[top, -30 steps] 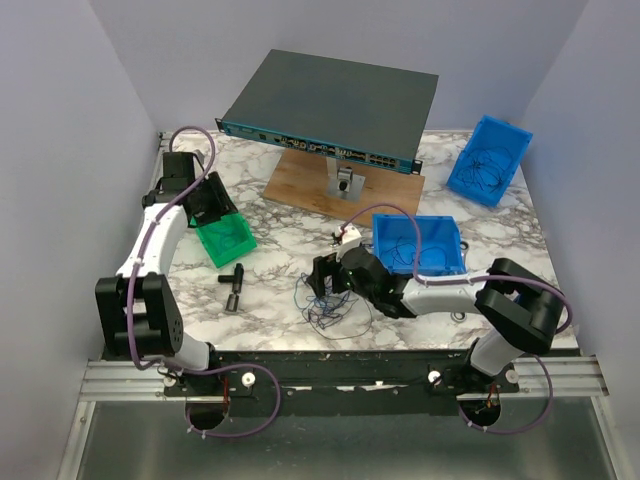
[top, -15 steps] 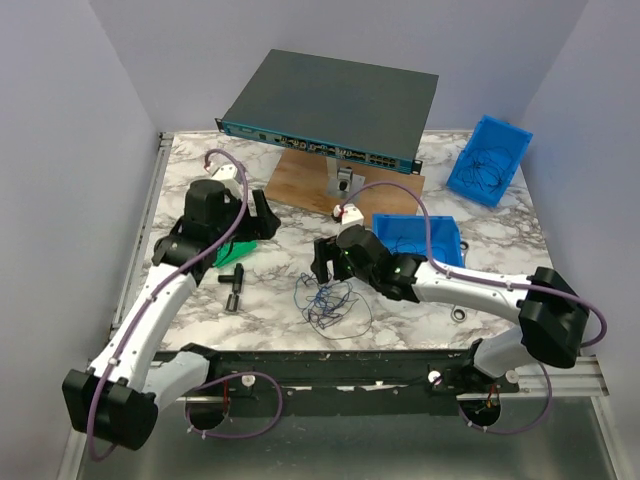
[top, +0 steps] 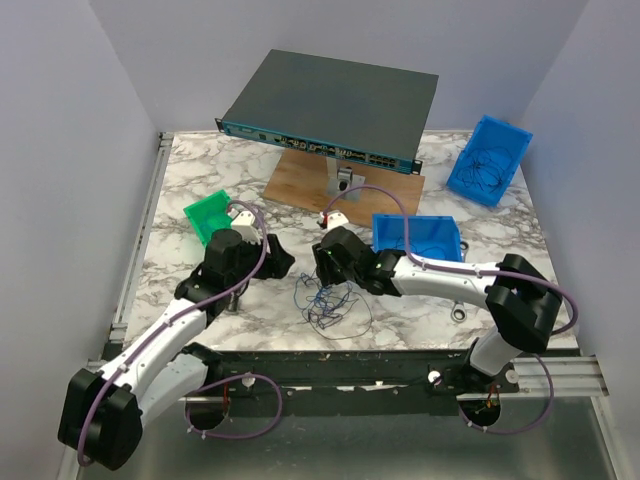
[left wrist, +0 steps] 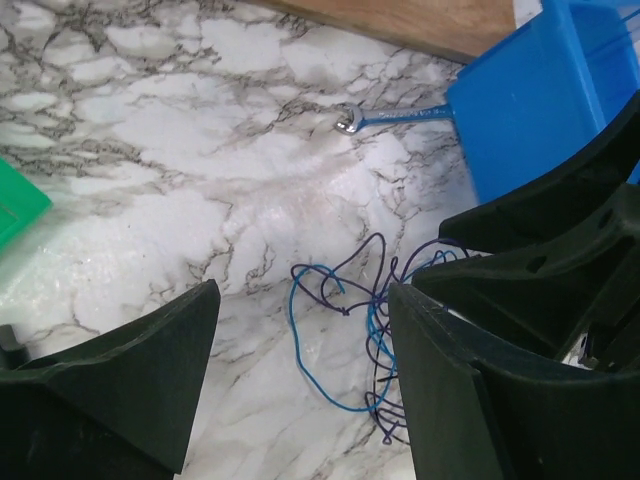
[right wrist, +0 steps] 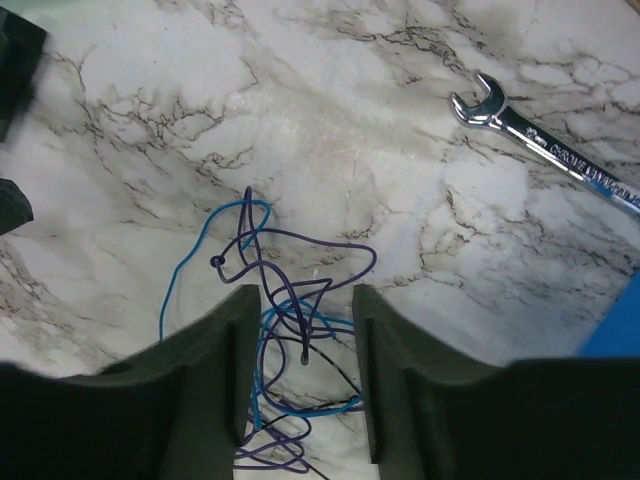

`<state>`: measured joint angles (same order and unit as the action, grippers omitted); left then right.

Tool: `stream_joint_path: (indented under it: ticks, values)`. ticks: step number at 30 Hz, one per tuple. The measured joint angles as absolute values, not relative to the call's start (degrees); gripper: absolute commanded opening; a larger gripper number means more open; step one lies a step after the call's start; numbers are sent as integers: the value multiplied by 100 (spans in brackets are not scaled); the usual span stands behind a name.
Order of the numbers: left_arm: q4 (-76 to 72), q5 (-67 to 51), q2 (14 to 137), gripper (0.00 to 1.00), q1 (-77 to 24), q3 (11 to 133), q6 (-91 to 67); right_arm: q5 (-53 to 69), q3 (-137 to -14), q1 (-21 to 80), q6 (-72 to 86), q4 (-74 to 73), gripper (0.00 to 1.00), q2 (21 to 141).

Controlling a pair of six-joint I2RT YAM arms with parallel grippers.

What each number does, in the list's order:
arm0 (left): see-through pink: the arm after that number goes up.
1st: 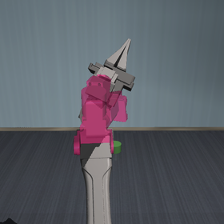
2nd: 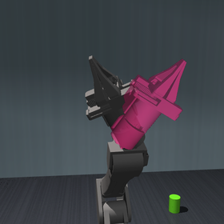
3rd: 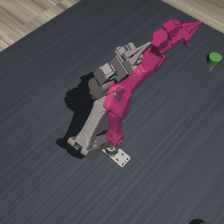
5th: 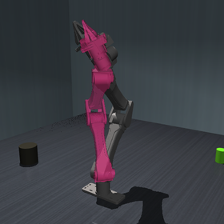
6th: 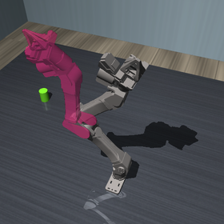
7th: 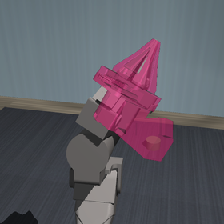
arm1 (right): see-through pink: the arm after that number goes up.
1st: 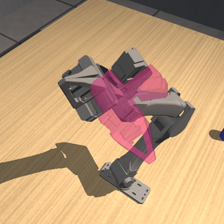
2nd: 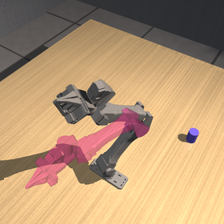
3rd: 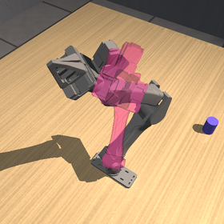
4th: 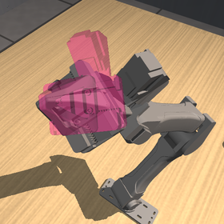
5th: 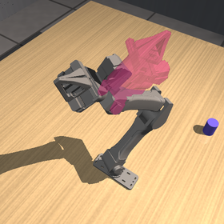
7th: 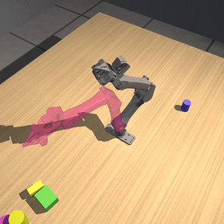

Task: Untangle the cables
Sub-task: Untie the cable.

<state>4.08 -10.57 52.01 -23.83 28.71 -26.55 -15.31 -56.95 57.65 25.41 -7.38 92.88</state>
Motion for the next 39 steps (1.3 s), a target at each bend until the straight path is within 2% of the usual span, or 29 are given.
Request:
stream_joint_path:
  ticks: [2,3,10,11,13,21,24,28,32,35,39]
  values:
    - [75,-1094,5052,69,-2414,2615,-2604,-1514,-5695,5765,2460,-716,10,9288]
    - [-93,-1129,4965,69,-2414,2512,-2554,-1496,-5695,5765,2397,-696,1,9288]
    - [-1083,-1413,4440,69,-2414,1997,-2246,-1358,-5695,5763,2257,-565,1,9179]
    - [-1553,-1662,4429,70,-2427,1699,-2123,-1212,-5695,5763,2185,-454,1,8735]
    - [-1614,-1719,4440,71,-2436,1664,-2121,-1111,-5708,5763,2145,-454,1,8613]
    - [-2969,-2521,5312,71,-2574,1459,-2196,-270,-6587,5754,2093,-687,1,7738]
    - [-3037,-2670,5830,64,-2759,1664,-2213,-145,-6893,5754,2106,-681,1,7640]
    - [-3022,-2749,6276,42,-2904,1984,-2211,-108,-7269,5752,2121,-827,1,7638]
    - [-2718,-2707,6508,39,-2945,2259,-2167,-215,-7988,5752,2108,-1079,1,7638]
    - [-2613,-2637,6530,29,-2950,2283,-2163,-541,-8670,5754,2080,-1214,1,7592]
    - [-2386,-2532,6565,29,-2950,2296,-2145,-1035,-9310,5752,1988,-1347,1,7345]
